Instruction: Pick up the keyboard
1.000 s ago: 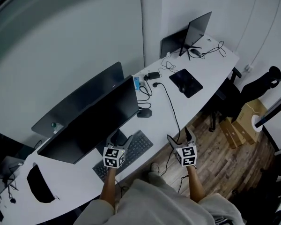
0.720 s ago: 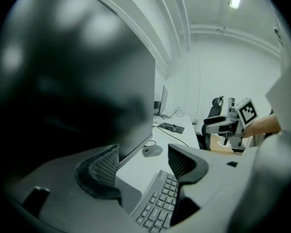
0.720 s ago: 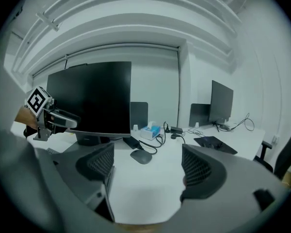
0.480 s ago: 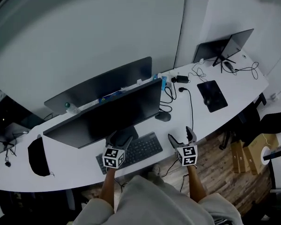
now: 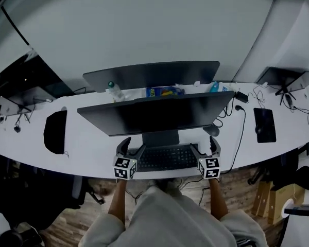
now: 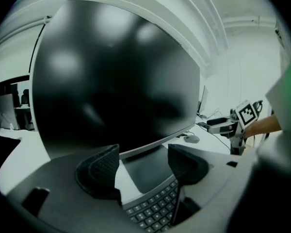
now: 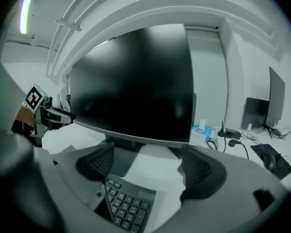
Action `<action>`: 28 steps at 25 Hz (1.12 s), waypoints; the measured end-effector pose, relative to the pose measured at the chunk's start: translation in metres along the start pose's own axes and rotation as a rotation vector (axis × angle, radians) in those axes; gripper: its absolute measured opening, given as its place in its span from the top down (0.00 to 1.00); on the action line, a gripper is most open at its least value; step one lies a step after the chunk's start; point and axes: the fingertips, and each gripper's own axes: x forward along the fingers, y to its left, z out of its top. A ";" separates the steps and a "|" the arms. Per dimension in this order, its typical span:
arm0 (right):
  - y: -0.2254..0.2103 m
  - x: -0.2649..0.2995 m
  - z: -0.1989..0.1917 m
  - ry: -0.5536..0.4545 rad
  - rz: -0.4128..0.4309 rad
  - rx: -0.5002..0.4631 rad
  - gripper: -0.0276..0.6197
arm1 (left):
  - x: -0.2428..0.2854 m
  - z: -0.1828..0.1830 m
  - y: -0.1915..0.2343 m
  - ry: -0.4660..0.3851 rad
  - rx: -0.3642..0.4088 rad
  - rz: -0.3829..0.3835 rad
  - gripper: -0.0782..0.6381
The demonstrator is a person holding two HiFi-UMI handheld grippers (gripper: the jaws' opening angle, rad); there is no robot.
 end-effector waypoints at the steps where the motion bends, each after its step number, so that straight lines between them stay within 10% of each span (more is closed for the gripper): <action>1: 0.009 0.006 0.002 0.004 0.012 -0.010 0.29 | -0.007 -0.003 0.011 -0.003 -0.015 0.019 0.48; 28: 0.084 -0.006 -0.020 0.098 -0.021 -0.060 0.29 | -0.044 -0.110 0.078 0.104 -0.218 0.006 0.48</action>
